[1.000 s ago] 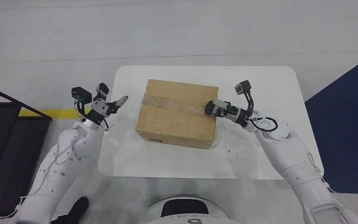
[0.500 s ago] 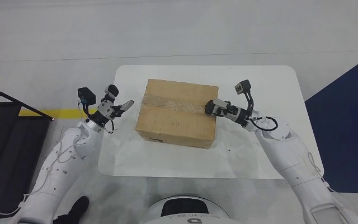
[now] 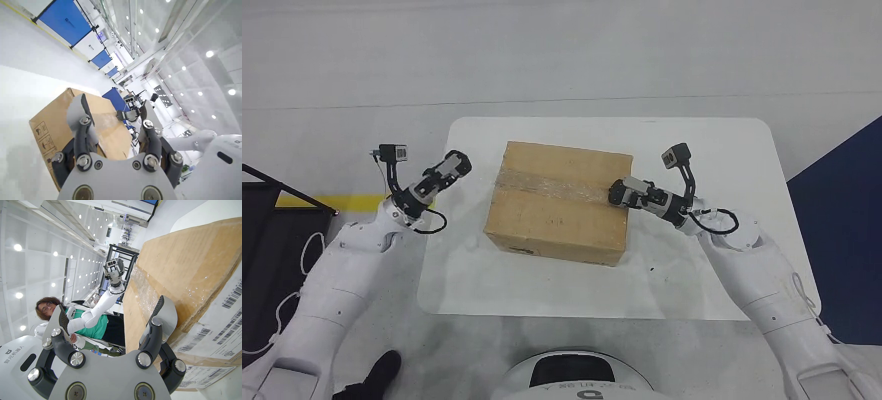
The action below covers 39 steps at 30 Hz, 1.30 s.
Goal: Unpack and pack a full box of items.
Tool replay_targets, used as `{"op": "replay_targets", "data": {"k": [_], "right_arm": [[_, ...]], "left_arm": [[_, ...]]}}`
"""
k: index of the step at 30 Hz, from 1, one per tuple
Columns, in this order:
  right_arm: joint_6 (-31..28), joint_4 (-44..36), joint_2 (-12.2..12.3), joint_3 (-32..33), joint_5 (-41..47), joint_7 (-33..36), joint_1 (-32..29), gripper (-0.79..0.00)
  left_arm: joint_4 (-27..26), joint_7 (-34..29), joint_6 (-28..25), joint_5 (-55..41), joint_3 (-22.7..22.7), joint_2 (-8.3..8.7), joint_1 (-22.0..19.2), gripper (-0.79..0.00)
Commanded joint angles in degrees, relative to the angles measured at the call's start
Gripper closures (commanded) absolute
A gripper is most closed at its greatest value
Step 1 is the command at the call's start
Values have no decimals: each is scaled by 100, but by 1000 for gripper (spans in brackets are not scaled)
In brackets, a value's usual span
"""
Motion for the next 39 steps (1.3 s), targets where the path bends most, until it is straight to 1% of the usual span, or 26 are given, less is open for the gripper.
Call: {"op": "replay_targets", "data": {"k": [1, 2, 4, 5, 7, 9, 12, 13, 15, 17, 18, 19, 20, 21, 22, 26, 27, 29, 31, 33, 34, 37, 39], "right_arm": [[0, 0, 0, 0, 0, 0, 0, -785], [0, 0, 0, 0, 0, 0, 0, -785], [0, 0, 0, 0, 0, 0, 0, -785], [0, 0, 0, 0, 0, 0, 0, -785], [0, 0, 0, 0, 0, 0, 0, -785], [0, 0, 0, 0, 0, 0, 0, -785], [0, 0, 0, 0, 0, 0, 0, -785], [0, 0, 0, 0, 0, 0, 0, -785], [0, 0, 0, 0, 0, 0, 0, -785], [0, 0, 0, 0, 0, 0, 0, -785], [0, 0, 0, 0, 0, 0, 0, -785], [0, 0, 0, 0, 0, 0, 0, -785], [0, 0, 0, 0, 0, 0, 0, -785], [0, 0, 0, 0, 0, 0, 0, -785], [0, 0, 0, 0, 0, 0, 0, -785], [0, 0, 0, 0, 0, 0, 0, -785], [0, 0, 0, 0, 0, 0, 0, -785], [0, 0, 0, 0, 0, 0, 0, -785], [0, 0, 0, 0, 0, 0, 0, -785], [0, 0, 0, 0, 0, 0, 0, -785], [0, 0, 0, 0, 0, 0, 0, -785], [0, 0, 0, 0, 0, 0, 0, -785], [0, 0, 0, 0, 0, 0, 0, -785]], "left_arm": [[24, -294, 156, -450, 15, -14, -18, -606], [59, -460, 303, -683, 24, -21, -37, -610], [157, -927, 771, -1208, 63, -39, -94, -600], [265, -1147, 1033, -1449, 74, -51, -138, -600], [472, -1500, 1379, -1700, 115, -83, -235, -594], [777, -1566, 1466, -1580, 184, -127, -382, -665], [1111, -1536, 1521, -1406, 359, -228, -563, -705], [1180, -1565, 1534, -1404, 418, -267, -605, -711], [1360, -1606, 1499, -1333, 510, -331, -704, -680], [1492, -1647, 1443, -1233, 602, -394, -799, -714], [1549, -1675, 1435, -1220, 642, -427, -843, -711], [1597, -1716, 1412, -1205, 680, -458, -886, -680], [1624, -1780, 1352, -1208, 711, -488, -922, -622], [1673, -1833, 1305, -1224, 732, -515, -948, -582], [1716, -1888, 1267, -1240, 750, -540, -974, -563], [1893, -2040, 1150, -1269, 788, -621, -1070, -409], [1930, -2068, 1138, -1271, 794, -639, -1091, -397], [1968, -2070, 1140, -1261, 802, -670, -1126, -345], [1986, -2065, 1135, -1222, 806, -693, -1152, -277], [1998, -2063, 1133, -1188, 804, -711, -1166, -234], [2010, -2062, 1132, -1171, 798, -719, -1173, -225], [1982, -2058, 1128, -1076, 790, -733, -1178, -12], [1946, -2057, 1126, -1018, 773, -734, -1163, 0]]}}
